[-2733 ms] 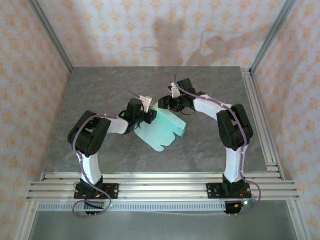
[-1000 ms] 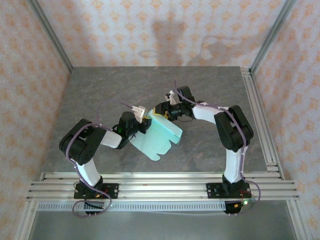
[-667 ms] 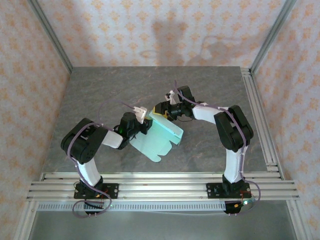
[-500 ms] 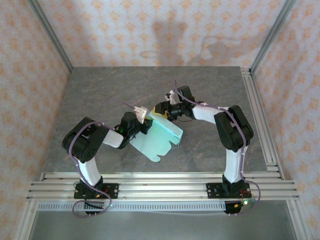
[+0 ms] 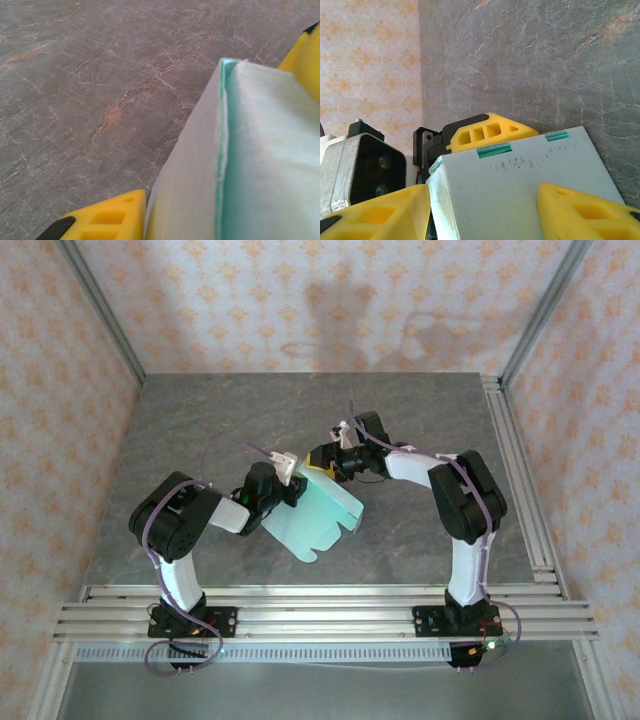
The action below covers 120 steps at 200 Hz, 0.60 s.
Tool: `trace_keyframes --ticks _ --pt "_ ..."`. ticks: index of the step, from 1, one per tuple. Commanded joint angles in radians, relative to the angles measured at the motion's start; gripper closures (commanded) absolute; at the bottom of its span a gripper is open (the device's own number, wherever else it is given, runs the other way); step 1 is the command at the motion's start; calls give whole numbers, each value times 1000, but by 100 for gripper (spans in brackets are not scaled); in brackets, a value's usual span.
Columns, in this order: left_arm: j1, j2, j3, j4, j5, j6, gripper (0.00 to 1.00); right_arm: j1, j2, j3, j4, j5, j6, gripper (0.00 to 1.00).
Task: Fold the paper box
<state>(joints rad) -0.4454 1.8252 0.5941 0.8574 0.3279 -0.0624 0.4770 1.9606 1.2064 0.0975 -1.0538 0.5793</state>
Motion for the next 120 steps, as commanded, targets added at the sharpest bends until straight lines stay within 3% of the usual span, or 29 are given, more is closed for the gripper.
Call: trace_keyframes --ticks 1,120 --pt "-10 17 26 39 -17 -5 77 6 -11 8 -2 -8 -12 42" --pt "-7 -28 23 -21 -13 -5 100 1 -53 54 -89 74 -66 39"
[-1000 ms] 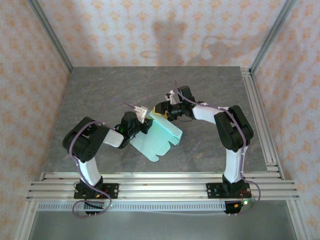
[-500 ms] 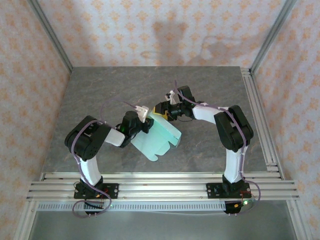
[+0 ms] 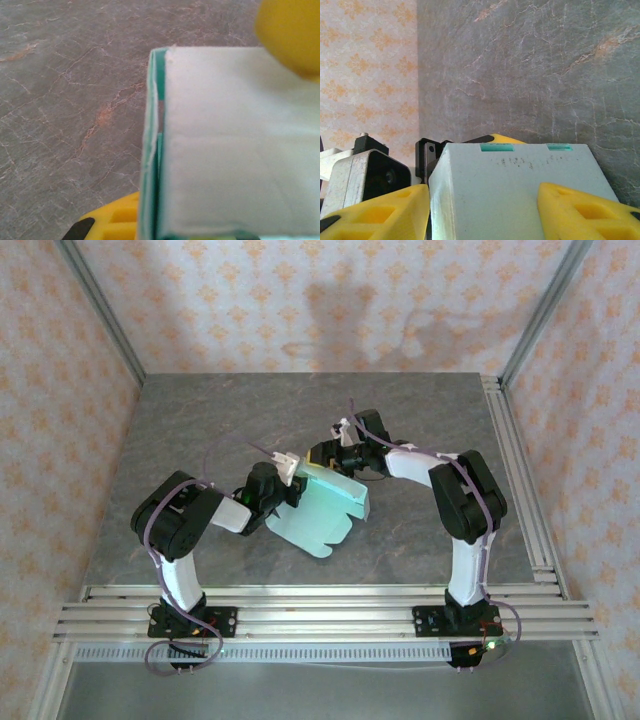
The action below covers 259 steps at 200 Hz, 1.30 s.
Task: Fold the paper box
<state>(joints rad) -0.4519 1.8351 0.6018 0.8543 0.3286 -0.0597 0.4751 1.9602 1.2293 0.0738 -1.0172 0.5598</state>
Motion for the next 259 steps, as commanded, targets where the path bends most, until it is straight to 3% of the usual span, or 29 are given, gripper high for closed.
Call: trace_keyframes --ticks 1,59,94,117,138,199,259 --pt "0 -39 15 -19 -12 -9 100 2 -54 31 -67 40 -48 39" --pt "20 -106 8 -39 81 -47 100 -94 -175 -12 -81 192 -43 36" --pt "24 -147 24 -51 185 -83 100 -129 -170 32 -262 226 -223 37" --pt "24 -159 44 -69 222 -107 100 -121 -170 43 -304 168 -307 38" --pt "23 -147 67 -122 207 -82 100 -107 -181 70 -345 160 -348 37" --pt "13 -113 57 -199 70 31 100 -69 -126 95 -317 132 -280 32" --pt "10 -96 64 -208 61 55 100 1 -15 140 -197 49 -185 26"
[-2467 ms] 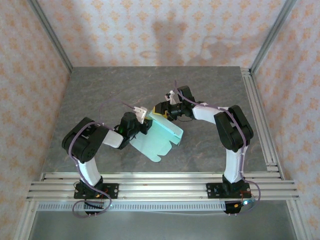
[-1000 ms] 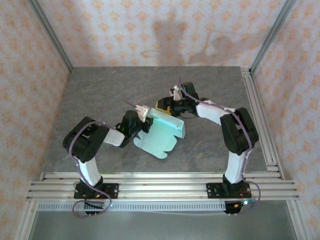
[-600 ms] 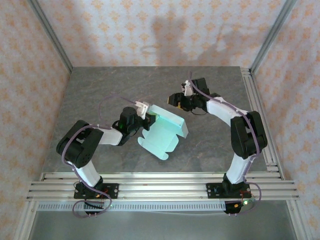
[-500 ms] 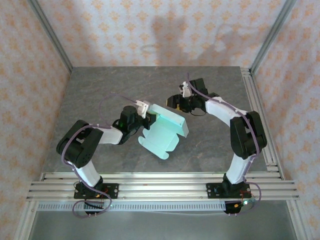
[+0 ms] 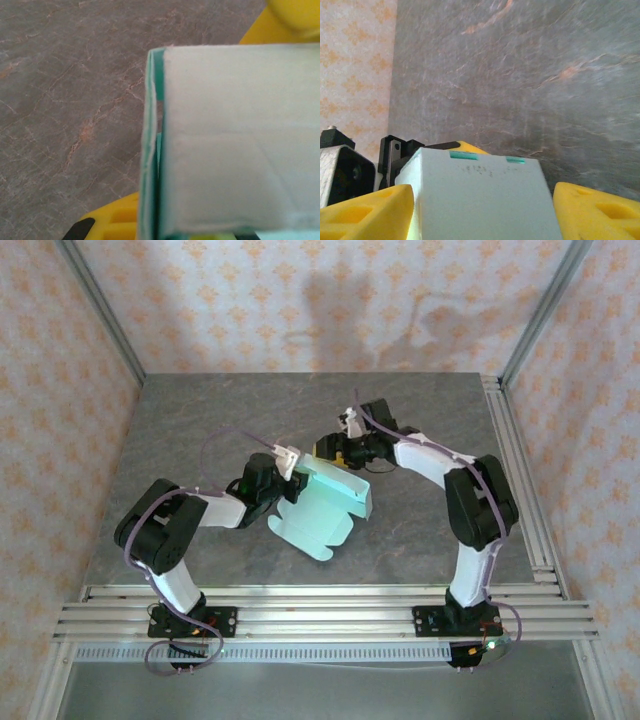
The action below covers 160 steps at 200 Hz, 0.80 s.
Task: Fold the paper box
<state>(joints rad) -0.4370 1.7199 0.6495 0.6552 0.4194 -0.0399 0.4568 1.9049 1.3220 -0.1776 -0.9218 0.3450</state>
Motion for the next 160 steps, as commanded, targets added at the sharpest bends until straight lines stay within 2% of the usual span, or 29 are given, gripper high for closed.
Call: trace_keyframes --ticks 1,50,107,160 --pt "-5 20 16 -8 -31 35 100 20 41 47 55 -47 30 26" --pt "-4 51 13 8 -44 36 100 28 109 54 19 -71 9 26" --pt "-5 77 8 36 -79 32 94 28 150 66 -169 44 -115 30" --pt "-5 79 8 48 -90 16 87 28 155 53 -208 90 -145 31"
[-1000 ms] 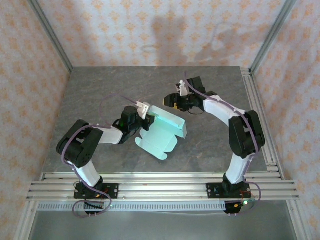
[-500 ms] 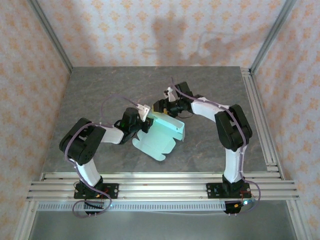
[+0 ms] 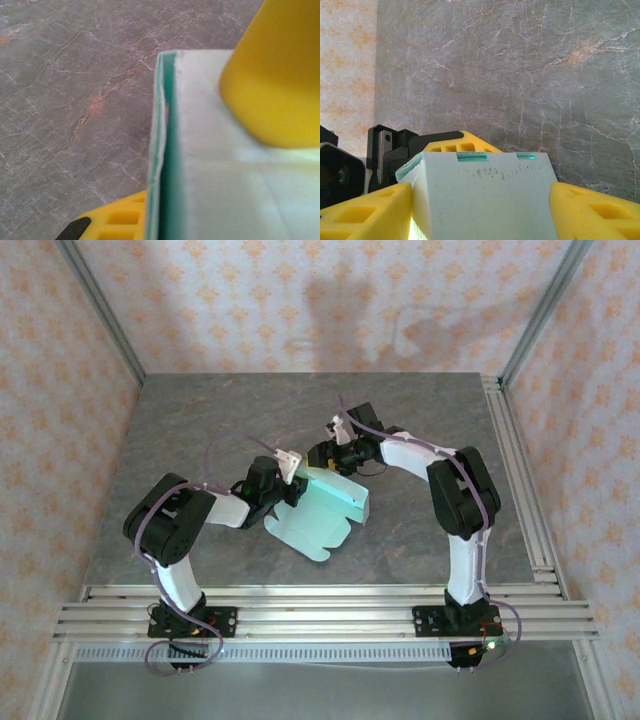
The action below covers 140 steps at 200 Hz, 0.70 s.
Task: Fold the paper box
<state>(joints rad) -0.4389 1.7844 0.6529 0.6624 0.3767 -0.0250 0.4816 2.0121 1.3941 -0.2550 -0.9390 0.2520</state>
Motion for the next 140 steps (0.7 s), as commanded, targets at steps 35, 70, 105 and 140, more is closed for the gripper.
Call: trace_keyframes --ticks 35,70,105,140 --pt "-3 17 6 31 -53 1 94 3 41 -16 -121 101 -42 31" --pt "-2 6 2 25 -46 6 100 2 -10 -24 -62 79 -13 30" --pt "-1 -23 1 2 -16 12 100 -23 -109 -73 69 75 61 24" --pt "3 -61 0 0 44 -4 100 -102 -165 -168 256 103 202 27"
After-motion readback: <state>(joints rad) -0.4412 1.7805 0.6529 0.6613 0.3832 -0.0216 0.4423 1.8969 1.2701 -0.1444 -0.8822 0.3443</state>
